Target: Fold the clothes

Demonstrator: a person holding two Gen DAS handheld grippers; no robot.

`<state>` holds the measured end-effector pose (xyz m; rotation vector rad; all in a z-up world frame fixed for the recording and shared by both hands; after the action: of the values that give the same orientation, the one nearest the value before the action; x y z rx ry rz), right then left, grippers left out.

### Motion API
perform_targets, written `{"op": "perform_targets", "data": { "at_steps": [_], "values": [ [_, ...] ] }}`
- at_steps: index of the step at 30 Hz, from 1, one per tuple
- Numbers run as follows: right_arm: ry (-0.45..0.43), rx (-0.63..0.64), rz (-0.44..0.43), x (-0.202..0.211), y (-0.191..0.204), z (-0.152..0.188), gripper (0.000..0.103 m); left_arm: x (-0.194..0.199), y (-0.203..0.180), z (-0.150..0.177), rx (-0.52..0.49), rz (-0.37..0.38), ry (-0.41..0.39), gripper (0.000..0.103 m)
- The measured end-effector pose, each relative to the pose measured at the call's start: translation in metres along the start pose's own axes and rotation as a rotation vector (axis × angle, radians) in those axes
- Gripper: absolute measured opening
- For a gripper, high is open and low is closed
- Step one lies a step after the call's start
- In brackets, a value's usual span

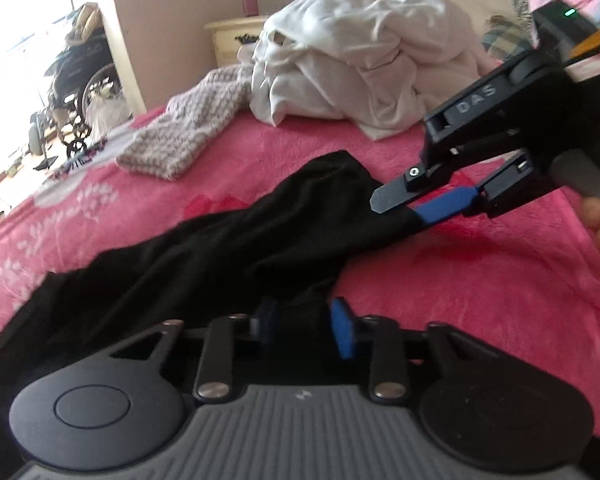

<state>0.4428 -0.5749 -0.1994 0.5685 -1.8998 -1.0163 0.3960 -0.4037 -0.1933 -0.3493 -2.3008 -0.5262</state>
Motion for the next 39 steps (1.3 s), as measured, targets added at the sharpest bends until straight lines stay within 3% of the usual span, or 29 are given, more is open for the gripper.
{"op": "perform_targets", "data": {
  "at_steps": [1, 4, 9, 15, 20, 22, 24, 26, 27, 28, 29, 30, 34, 39],
  "values": [
    [-0.002, 0.021, 0.001, 0.0, 0.003, -0.001, 0.017, -0.001, -0.002, 0.0, -0.005, -0.004, 0.003, 0.026],
    [-0.014, 0.093, 0.002, -0.003, 0.015, -0.008, 0.005, -0.006, -0.006, -0.001, -0.019, -0.018, 0.013, 0.026],
    [-0.047, 0.204, -0.048, -0.002, 0.047, -0.027, 0.003, -0.012, -0.014, -0.003, -0.042, -0.04, 0.03, 0.026],
    [-0.078, 0.218, -0.09, 0.004, 0.062, -0.043, 0.003, -0.016, -0.022, -0.005, -0.079, -0.073, 0.03, 0.008],
    [-0.055, 0.113, -0.047, 0.02, 0.036, -0.03, 0.011, -0.015, -0.018, -0.006, -0.027, -0.066, 0.005, 0.005],
    [-0.032, 0.072, -0.013, 0.022, 0.02, -0.02, 0.037, -0.011, -0.015, -0.006, -0.002, -0.053, -0.014, 0.005],
    [-0.013, 0.048, 0.014, 0.019, 0.006, -0.014, 0.045, -0.007, -0.013, -0.006, 0.013, -0.04, -0.04, 0.005],
    [0.015, 0.028, 0.02, 0.01, -0.004, -0.011, 0.045, -0.003, -0.011, -0.005, 0.017, -0.028, -0.058, 0.005],
    [0.043, 0.031, -0.004, 0.004, -0.006, -0.01, 0.041, -0.003, -0.01, -0.005, 0.018, -0.022, -0.06, 0.004],
    [0.055, 0.032, -0.023, -0.001, -0.007, -0.009, 0.02, -0.003, -0.009, -0.005, 0.018, -0.017, -0.06, 0.004],
    [0.053, 0.037, -0.033, -0.004, -0.006, -0.012, 0.005, -0.002, -0.009, -0.005, 0.019, -0.01, -0.063, 0.004],
    [0.049, 0.044, -0.041, -0.007, -0.004, -0.015, 0.002, -0.002, -0.008, -0.005, 0.02, -0.004, -0.066, 0.004],
    [-0.029, 0.103, -0.096, -0.007, 0.024, -0.04, 0.001, -0.001, -0.008, -0.005, 0.011, 0.007, -0.073, 0.004],
    [-0.051, 0.163, -0.14, -0.018, 0.059, -0.065, 0.0, 0.002, -0.006, -0.007, 0.022, 0.018, -0.089, 0.004]
  ]
}}
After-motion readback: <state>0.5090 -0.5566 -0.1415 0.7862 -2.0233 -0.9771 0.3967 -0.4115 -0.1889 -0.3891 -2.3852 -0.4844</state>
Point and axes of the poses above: each gripper's, at about its wrist camera, not at the fingertips, and x roughly against the way its jaws point, y to its left, z to its underside, the point moved 5 cm from there along -x, roughly the way its jaws point, and after that the axes turned 11 degrees about -z, right-handed, at the moved point
